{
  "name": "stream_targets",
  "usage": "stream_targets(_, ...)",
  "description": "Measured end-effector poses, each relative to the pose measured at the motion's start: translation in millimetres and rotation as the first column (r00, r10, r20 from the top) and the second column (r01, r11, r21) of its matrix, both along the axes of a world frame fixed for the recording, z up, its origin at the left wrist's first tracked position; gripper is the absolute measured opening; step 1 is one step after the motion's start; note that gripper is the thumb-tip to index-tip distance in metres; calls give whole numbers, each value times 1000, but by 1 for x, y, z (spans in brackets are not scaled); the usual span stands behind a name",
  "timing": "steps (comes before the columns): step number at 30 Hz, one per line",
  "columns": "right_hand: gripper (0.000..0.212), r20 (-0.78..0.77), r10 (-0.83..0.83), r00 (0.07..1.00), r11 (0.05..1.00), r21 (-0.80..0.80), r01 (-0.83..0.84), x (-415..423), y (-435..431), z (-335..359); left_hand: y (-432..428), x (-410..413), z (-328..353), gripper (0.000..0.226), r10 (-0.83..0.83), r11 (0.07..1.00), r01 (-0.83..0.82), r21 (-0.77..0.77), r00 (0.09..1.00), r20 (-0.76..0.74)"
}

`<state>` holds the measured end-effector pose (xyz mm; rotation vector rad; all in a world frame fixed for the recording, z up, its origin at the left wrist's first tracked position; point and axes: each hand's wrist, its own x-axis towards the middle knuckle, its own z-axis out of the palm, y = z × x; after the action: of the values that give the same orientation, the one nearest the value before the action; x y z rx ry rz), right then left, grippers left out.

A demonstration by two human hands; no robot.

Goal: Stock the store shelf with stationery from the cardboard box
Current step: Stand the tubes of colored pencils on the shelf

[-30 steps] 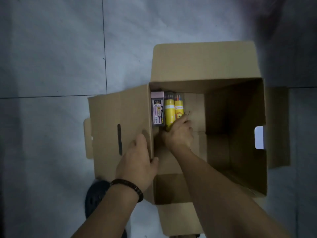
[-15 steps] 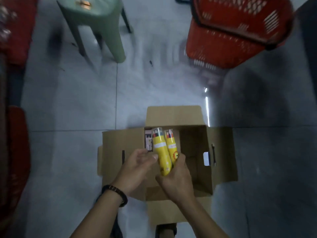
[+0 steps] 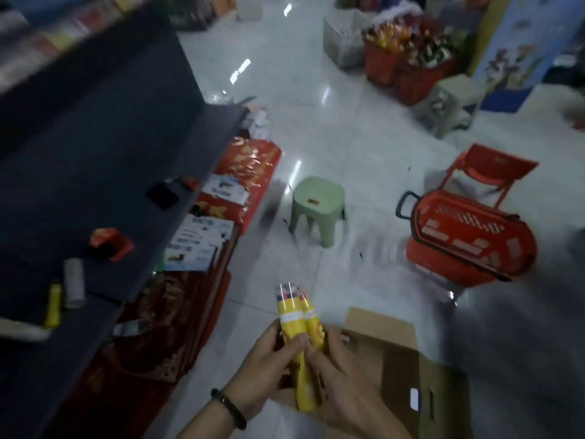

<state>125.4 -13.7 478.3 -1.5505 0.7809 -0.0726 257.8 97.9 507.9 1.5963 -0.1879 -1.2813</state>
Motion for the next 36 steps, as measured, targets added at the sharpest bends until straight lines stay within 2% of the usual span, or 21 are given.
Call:
stream_targets(2, 23, 48, 31, 998, 999, 17, -32, 19, 26, 41, 37, 4, 43, 31, 114, 993, -115, -37, 993, -25)
stream_targets(5, 31, 60, 140, 988, 990, -18, -140, 46, 74, 82, 100, 14, 95, 34, 281, 957, -280, -76, 960, 2)
stream_targets(7, 22, 96, 181, 979, 982, 37, -185, 67, 112, 110, 149, 26, 123, 36, 373, 921, -372, -112, 928, -14)
stream_targets(9, 26, 104, 217, 971, 973, 59, -224, 89, 159, 133, 205, 38, 141, 38, 462, 878, -461, -130, 887, -26)
stream_targets(12, 15, 137, 287, 948, 949, 91, -301, 119, 234, 168, 293, 58, 162, 49, 576, 787, -583, -202, 812, -100)
stream_targets(14, 17, 189, 320, 929, 938, 74, -338, 139, 285, 182, 353, 70, 176, 42, 595, 748, -596, -293, 797, -105)
stream_targets(16, 16, 236, 370, 899, 920, 40, -390, 159, 336, 197, 412, 79, 195, 38, 600, 734, -578, -358, 798, -57)
stream_targets(19, 15, 288, 431, 855, 889, 31, -458, 189, 402, 220, 486, 93, 216, 35, 638, 735, -563, -379, 762, 106)
stream_targets(22, 19, 359, 461, 811, 866, 17, -500, 218, 459, 245, 547, 108, 240, 33, 715, 695, -619, -366, 649, 261)
stream_targets(25, 22, 407, 503, 762, 840, -23, -542, 248, 506, 271, 592, 126, 269, 32, 759, 650, -657, -381, 549, 349)
stream_targets(36, 25, 524, 632, 571, 751, -231, -619, 376, 588, 311, 673, 246, 327, 22, 752, 563, -693, -449, 205, 626)
